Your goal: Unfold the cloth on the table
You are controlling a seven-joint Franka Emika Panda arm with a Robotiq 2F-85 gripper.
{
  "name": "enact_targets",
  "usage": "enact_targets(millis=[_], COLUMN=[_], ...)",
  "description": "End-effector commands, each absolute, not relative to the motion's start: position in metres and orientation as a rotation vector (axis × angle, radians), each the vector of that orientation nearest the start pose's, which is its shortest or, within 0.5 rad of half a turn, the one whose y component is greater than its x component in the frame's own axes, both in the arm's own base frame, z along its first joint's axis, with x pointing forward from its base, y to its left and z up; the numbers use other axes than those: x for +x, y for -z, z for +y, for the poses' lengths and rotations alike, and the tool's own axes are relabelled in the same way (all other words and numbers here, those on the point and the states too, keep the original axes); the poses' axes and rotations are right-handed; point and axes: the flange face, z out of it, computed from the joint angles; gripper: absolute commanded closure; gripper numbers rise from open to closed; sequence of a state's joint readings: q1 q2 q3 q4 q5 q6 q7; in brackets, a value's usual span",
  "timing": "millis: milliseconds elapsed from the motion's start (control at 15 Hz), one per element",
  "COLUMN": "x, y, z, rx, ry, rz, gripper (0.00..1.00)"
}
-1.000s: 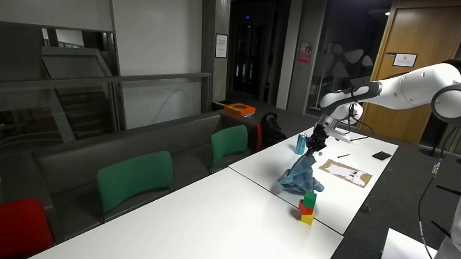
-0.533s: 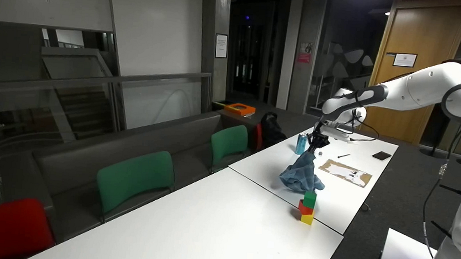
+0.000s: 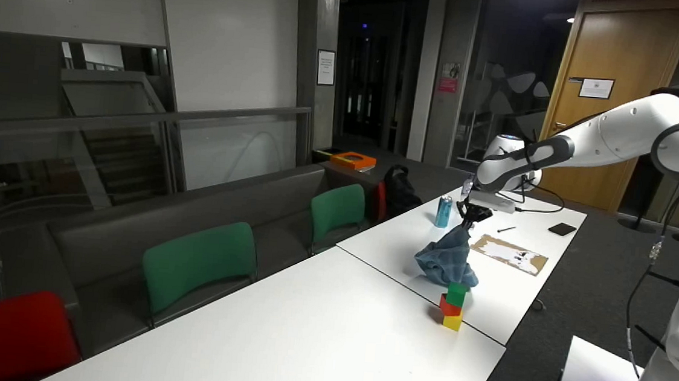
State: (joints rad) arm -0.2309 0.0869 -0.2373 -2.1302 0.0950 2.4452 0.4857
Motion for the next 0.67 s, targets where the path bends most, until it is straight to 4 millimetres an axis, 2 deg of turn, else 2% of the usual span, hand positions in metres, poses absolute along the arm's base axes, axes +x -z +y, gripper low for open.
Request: enact_targets(millis=[0,267,333,400,467,533,600], x=[0.502,0.499,0.497,0.496,0.494,0.493,0.492], y=[-0.403,-0.405,-0.406,-0.406,-0.407,-0.407,-0.407], z=[-0.251,-0.245,-0.246,-0.247,-0.248,-0.249,-0.249], rx=[-2.65,-2.63,-2.638,-2.641,-2.642,-2.646,-2.65], ry=[0.297,0.246,0.235,0.226,0.216,0.21,0.202], rz=[1.376,1.125,1.085,1.047,1.02,1.008,0.996], gripper=[0.99,0.99,0.7,0.68,0.92,0.92,0.96])
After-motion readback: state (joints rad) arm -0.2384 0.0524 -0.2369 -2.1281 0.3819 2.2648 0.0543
